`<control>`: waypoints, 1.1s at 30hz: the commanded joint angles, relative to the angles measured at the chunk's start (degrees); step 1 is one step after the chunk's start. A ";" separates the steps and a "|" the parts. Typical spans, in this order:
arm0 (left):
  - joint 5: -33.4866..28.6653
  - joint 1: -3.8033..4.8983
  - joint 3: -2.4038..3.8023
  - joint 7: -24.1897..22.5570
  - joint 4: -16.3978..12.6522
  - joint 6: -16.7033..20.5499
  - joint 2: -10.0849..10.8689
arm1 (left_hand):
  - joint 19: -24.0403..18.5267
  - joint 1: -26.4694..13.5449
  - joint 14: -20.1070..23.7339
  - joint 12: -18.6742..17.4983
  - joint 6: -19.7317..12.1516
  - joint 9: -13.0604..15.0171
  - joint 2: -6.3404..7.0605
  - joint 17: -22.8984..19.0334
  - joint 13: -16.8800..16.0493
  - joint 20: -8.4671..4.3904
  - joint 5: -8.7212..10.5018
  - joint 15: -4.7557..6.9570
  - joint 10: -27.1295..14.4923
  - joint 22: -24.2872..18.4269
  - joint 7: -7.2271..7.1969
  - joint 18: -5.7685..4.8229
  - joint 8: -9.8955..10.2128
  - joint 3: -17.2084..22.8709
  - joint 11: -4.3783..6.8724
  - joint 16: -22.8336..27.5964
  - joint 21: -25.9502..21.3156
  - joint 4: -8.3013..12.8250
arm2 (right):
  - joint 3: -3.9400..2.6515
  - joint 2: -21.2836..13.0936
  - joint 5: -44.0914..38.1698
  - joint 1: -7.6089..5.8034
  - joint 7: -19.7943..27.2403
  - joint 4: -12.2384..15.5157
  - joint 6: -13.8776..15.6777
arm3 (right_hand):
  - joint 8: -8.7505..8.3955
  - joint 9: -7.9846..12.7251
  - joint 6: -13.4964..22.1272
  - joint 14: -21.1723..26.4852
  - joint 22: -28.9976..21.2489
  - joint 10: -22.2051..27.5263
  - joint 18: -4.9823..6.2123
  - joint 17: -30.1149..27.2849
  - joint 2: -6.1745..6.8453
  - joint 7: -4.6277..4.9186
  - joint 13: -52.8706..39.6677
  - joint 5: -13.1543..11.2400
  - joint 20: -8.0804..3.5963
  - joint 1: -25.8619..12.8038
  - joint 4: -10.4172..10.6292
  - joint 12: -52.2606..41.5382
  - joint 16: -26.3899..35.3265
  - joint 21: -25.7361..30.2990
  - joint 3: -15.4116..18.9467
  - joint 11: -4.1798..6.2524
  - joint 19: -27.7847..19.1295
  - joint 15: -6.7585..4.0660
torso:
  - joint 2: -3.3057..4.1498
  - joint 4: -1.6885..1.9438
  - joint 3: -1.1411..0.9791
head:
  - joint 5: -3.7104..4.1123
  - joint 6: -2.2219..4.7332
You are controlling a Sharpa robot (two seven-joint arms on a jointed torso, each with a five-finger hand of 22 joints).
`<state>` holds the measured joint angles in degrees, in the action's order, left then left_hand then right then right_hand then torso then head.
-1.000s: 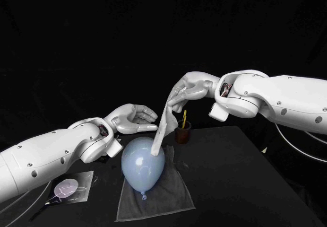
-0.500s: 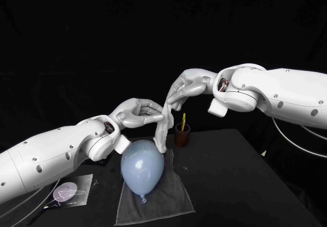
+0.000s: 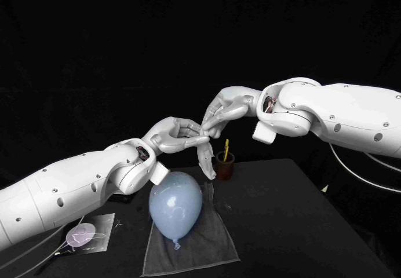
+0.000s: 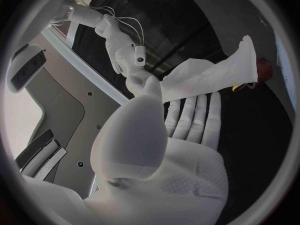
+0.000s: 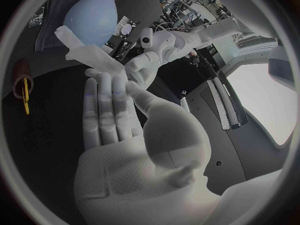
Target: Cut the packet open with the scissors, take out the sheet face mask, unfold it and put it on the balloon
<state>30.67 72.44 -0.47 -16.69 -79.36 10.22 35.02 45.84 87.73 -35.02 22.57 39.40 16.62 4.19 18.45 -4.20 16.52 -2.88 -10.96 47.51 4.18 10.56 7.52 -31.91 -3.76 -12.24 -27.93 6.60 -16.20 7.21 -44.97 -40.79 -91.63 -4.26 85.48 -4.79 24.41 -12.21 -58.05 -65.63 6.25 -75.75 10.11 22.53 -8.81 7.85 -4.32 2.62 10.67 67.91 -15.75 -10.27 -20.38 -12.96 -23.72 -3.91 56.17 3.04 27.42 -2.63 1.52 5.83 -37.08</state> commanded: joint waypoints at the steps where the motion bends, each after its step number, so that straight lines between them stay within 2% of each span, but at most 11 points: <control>1: 0.24 0.15 0.07 0.76 0.14 1.54 -0.33 | 1.17 1.41 -1.87 0.69 1.38 -0.32 -0.28 -0.17 -0.22 0.01 0.10 0.52 1.34 0.12 3.98 1.21 0.31 0.09 0.52 -0.67 0.56 0.37 | -0.06 0.09 -0.51 -0.08 -0.37 0.13 -0.29 | 0.28 -2.69 -1.25 -0.49 0.12 -0.45 0.41 0.12 -0.09 -0.70 -0.11 0.17 -0.15 -0.50 -0.13 0.29 0.21 -0.26 -0.64 0.00 0.31 -0.11 | -0.05 0.03 0.03 | -0.10 -0.10; 6: 0.97 0.17 0.07 1.46 0.51 2.14 -0.78 | 2.04 2.64 -2.92 1.03 2.52 -0.75 -0.69 -0.52 -0.29 0.04 0.09 0.90 2.23 0.10 3.59 1.83 0.55 0.16 0.91 -0.77 0.87 0.59 | -0.06 0.16 -0.48 -0.08 -0.41 0.24 -0.17 | 0.35 -2.75 -1.29 -0.61 0.16 -0.57 0.42 0.26 0.11 -0.73 -0.14 0.17 -0.18 -0.67 -0.08 0.29 0.27 -0.36 -1.15 0.03 0.34 -0.14 | -0.05 0.02 0.05 | -0.10 -0.12; 12: 1.79 0.18 0.06 2.36 0.91 2.71 -1.10 | 3.21 8.75 -4.66 1.05 5.04 -1.61 -3.29 -1.10 -0.10 0.03 0.03 1.82 4.00 0.06 2.26 2.54 1.11 4.06 2.12 -0.65 1.24 2.19 | -0.06 0.33 -0.54 -0.08 -0.48 0.12 0.03 | 0.42 -2.83 -1.35 -0.75 0.23 -0.69 0.42 0.42 0.36 -0.76 -0.18 0.18 -0.22 -0.85 -0.02 0.29 0.34 -0.47 -1.73 0.07 0.38 -0.18 | -0.01 -0.01 -0.01 | -0.09 -0.16; 14: 1.88 0.19 0.06 2.50 1.00 2.82 -1.12 | 3.51 10.32 -5.19 0.60 6.02 -2.06 -3.61 -1.40 0.19 0.01 0.01 2.03 4.71 0.01 2.01 2.67 1.51 5.73 2.38 -0.39 1.28 2.11 | -0.06 0.38 -0.57 -0.08 -0.49 0.06 0.08 | 0.42 -2.83 -1.35 -0.75 0.23 -0.69 0.42 0.42 0.36 -0.76 -0.18 0.18 -0.22 -0.85 -0.02 0.29 0.34 -0.47 -1.73 0.07 0.38 -0.18 | 0.01 -0.01 -0.02 | -0.02 -0.19; 16: 1.95 0.19 0.06 2.64 1.11 2.95 -1.09 | 3.70 11.17 -5.60 -0.03 6.78 -2.52 -3.36 -1.75 0.43 0.00 0.04 2.10 5.32 -0.05 1.94 2.72 2.01 7.32 2.46 0.00 1.27 1.64 | -0.06 0.41 -0.59 -0.08 -0.50 0.03 0.12 | 0.42 -2.83 -1.35 -0.75 0.23 -0.69 0.42 0.42 0.36 -0.76 -0.18 0.18 -0.22 -0.85 -0.02 0.29 0.34 -0.47 -1.73 0.07 0.38 -0.18 | 0.00 -0.01 -0.01 | 0.02 -0.23; 18: 1.99 0.19 0.06 2.82 1.24 3.13 -1.05 | 3.93 12.15 -6.18 -0.94 7.67 -3.09 -2.62 -2.25 0.52 -0.03 0.03 2.16 6.17 -0.11 1.87 2.77 2.64 9.96 2.60 0.58 1.25 0.98 | -0.05 0.39 -0.64 -0.08 -0.52 0.03 0.14 | 0.47 -2.87 -1.38 -0.83 0.27 -0.77 0.42 0.51 0.50 -0.78 -0.20 0.18 -0.24 -0.95 0.02 0.28 0.38 -0.55 -2.09 0.09 0.41 -0.21 | 0.00 -0.02 -0.02 | 0.06 -0.33; 20: 2.02 0.19 0.06 2.96 1.38 3.18 -1.02 | 4.13 12.42 -6.90 -2.22 8.52 -3.74 -0.80 -2.95 0.50 -0.07 0.05 2.18 7.12 -0.16 1.90 2.79 3.37 14.05 2.62 1.44 1.17 0.04 | -0.05 0.36 -0.77 -0.08 -0.55 0.03 0.16 | 0.47 -2.87 -1.38 -0.83 0.27 -0.77 0.42 0.51 0.50 -0.78 -0.20 0.18 -0.24 -0.95 0.02 0.28 0.38 -0.55 -2.09 0.09 0.41 -0.21 | -0.04 -0.01 -0.02 | 0.14 -0.40; 23: 2.04 0.19 0.06 3.14 1.48 3.04 -0.90 | 4.19 12.25 -7.18 -2.81 8.83 -3.96 0.03 -3.30 0.48 -0.08 0.05 2.17 7.48 -0.17 1.90 2.80 3.61 16.45 2.59 1.89 1.12 -0.04 | -0.05 0.30 -1.03 -0.08 -0.61 -0.06 0.18 | 0.50 -2.91 -1.41 -0.90 0.30 -0.84 0.42 0.59 0.61 -0.79 -0.22 0.19 -0.26 -1.02 0.05 0.27 0.42 -0.62 -2.39 0.11 0.43 -0.23 | -0.07 -0.02 0.00 | 0.14 -0.39; 24: 2.04 0.19 0.05 3.20 1.48 2.96 -0.85 | 4.18 11.24 -7.45 -3.52 9.03 -4.18 1.25 -3.73 0.44 -0.07 0.03 2.09 7.80 -0.19 2.00 2.77 3.86 19.54 2.52 2.49 1.01 -0.03 | -0.05 0.28 -1.14 -0.08 -0.64 -0.14 0.20 | 0.50 -2.91 -1.41 -0.90 0.30 -0.84 0.42 0.59 0.61 -0.79 -0.22 0.19 -0.26 -1.02 0.05 0.27 0.42 -0.62 -2.39 0.11 0.43 -0.23 | -0.04 -0.04 0.02 | 0.19 -0.38; 30: 1.94 0.19 0.05 3.45 1.38 2.37 -0.41 | 4.09 7.97 -7.84 -4.61 8.90 -4.38 4.24 -4.45 0.35 -0.02 0.07 1.95 8.04 -0.21 2.20 2.72 4.06 25.69 2.29 3.57 0.74 0.71 | -0.04 0.33 -2.18 -0.08 -0.85 -0.66 0.32 | 0.52 -2.93 -1.42 -0.92 0.32 -0.86 0.42 0.63 0.68 -0.80 -0.23 0.19 -0.28 -1.05 0.06 0.27 0.44 -0.65 -2.54 0.12 0.43 -0.24 | -0.03 0.03 0.01 | 0.27 -0.48; 33: 1.80 0.19 0.05 3.55 1.24 1.98 -0.23 | 3.99 6.88 -7.79 -5.00 8.58 -4.45 4.81 -4.62 0.39 0.00 0.04 1.81 7.69 -0.23 2.40 2.68 4.22 27.11 2.10 3.88 0.62 0.92 | 0.00 0.54 -2.89 -0.08 -1.02 -1.00 0.39 | 0.54 -2.95 -1.44 -0.96 0.34 -0.89 0.42 0.67 0.73 -0.81 -0.24 0.18 -0.29 -1.08 0.08 0.27 0.46 -0.68 -2.67 0.13 0.44 -0.25 | 0.00 0.02 0.02 | 0.25 -0.54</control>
<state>32.36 72.50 -0.48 -13.15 -77.95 12.73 34.78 49.77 94.91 -42.61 17.91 48.22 12.22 8.88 13.88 -3.75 16.39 -2.87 -9.01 55.12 4.01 12.29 9.31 -27.86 23.02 -9.82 -24.21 7.44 -15.31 7.24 -44.54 -42.07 -91.64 -4.88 84.69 -4.69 24.57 -13.01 -58.59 -66.23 6.52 -76.28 9.67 23.11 -7.54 7.74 -4.46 2.65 10.46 66.64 -15.73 -10.28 -20.09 -13.42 -26.11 -3.72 56.38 2.85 27.39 -2.63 1.52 6.09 -37.57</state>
